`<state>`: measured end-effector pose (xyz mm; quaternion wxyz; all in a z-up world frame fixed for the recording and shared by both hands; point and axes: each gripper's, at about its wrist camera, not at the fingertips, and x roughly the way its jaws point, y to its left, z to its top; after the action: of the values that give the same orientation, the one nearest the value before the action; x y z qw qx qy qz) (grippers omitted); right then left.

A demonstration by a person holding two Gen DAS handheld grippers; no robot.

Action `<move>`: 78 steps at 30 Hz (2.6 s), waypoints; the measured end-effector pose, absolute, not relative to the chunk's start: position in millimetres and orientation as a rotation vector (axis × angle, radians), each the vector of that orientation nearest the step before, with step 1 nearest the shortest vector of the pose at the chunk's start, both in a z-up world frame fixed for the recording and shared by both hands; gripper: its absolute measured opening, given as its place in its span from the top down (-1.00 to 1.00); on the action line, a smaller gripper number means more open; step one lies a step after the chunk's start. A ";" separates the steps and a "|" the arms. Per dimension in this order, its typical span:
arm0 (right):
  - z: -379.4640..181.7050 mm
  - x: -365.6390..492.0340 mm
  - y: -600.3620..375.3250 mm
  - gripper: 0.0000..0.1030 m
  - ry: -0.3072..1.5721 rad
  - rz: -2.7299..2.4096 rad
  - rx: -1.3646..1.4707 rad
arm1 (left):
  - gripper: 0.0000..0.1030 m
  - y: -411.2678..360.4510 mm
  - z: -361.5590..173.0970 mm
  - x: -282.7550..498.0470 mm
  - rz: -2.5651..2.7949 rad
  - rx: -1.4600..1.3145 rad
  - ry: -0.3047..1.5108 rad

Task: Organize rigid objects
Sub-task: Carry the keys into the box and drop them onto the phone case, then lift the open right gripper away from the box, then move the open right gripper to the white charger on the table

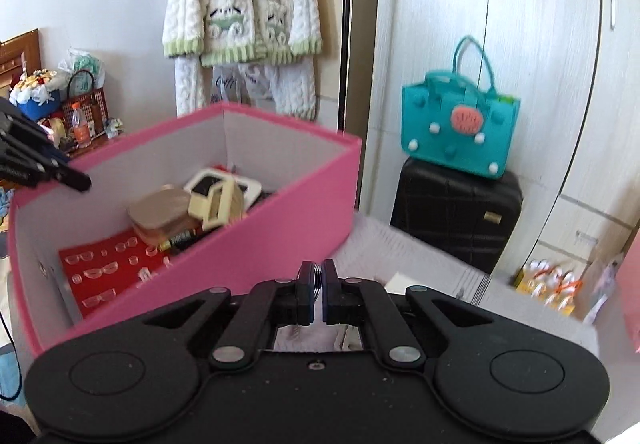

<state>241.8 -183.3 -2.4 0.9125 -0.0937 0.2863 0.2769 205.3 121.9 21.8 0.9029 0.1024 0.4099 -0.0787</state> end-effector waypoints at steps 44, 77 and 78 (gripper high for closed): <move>41.6 244.2 -156.3 0.81 0.583 0.643 -0.055 | 0.76 125.3 20.7 207.1 -0.209 0.213 0.848; -61.1 316.6 -229.3 0.07 0.846 0.404 -0.010 | 0.74 122.8 24.8 206.9 -0.216 0.237 0.868; -63.2 320.8 -227.6 0.05 0.852 0.414 -0.002 | 0.74 122.5 24.9 206.5 -0.215 0.238 0.867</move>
<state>320.8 -227.6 -63.2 0.8899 -0.0008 0.4103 0.1994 206.5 122.5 24.9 0.8949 0.1150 0.4184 -0.1039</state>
